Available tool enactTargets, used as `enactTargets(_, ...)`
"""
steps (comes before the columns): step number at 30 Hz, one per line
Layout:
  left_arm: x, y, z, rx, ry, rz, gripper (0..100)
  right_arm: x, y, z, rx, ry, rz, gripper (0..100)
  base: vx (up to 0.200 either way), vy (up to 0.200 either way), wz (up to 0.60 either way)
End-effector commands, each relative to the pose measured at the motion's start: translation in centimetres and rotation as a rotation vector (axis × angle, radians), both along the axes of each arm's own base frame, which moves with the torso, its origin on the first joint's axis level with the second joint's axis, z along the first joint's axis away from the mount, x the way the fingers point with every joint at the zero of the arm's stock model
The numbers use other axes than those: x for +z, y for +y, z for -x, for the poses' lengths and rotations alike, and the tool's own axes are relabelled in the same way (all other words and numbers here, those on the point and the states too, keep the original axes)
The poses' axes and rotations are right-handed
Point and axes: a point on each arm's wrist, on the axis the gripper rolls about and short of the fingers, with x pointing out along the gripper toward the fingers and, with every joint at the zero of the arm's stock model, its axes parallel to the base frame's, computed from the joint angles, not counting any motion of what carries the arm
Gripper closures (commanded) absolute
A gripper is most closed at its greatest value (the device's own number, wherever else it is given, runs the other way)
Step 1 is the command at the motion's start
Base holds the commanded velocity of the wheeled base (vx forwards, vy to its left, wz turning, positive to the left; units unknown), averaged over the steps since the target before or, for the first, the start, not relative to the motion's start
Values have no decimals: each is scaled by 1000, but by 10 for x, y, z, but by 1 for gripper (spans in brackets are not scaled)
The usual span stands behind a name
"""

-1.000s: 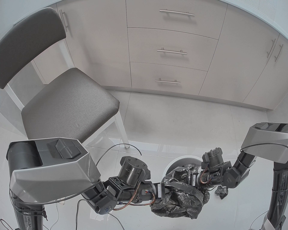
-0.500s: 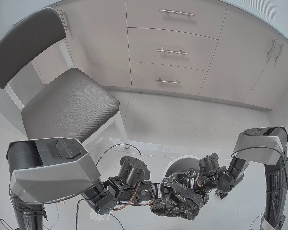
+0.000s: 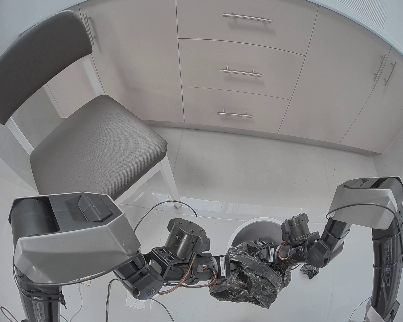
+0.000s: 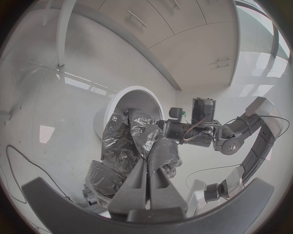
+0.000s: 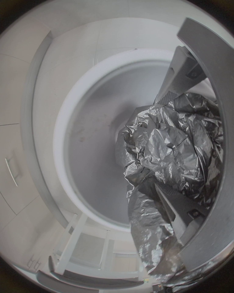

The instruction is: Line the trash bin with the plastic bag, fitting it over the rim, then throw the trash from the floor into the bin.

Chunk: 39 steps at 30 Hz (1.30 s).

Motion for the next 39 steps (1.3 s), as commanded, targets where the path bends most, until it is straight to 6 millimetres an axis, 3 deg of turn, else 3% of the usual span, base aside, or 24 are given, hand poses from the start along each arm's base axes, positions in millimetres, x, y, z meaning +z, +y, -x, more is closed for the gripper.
enactTargets(1,0,0,-1,3,1,3,100,40,-9,4,-38,-72,-51,0,0,0,0)
enactTargets(9,0,0,-1,4,2,4,100,92,-23,37,-51,-141,-139,0,0,0,0)
enactTargets(14,0,0,-1,5,2,5,100,104,-35,67,-47,-141,-131,0,0,0,0)
enactTargets(15,0,0,-1,5,2,5,100,104,-35,67,-47,-141,-131,0,0,0,0)
enactTargets(20,0,0,-1,5,2,5,100,98,-40,111,7,-82,-99,0,0,0,0)
enactTargets(24,0,0,-1,5,3,6,100,93,-37,132,80,-58,-73,0,0,0,0)
enactTargets(31,0,0,-1,5,4,5,100,78,-15,149,206,0,-26,0,0,0,0)
enactTargets(39,0,-1,-1,5,3,6,100,49,-3,157,194,79,111,0,0,0,0)
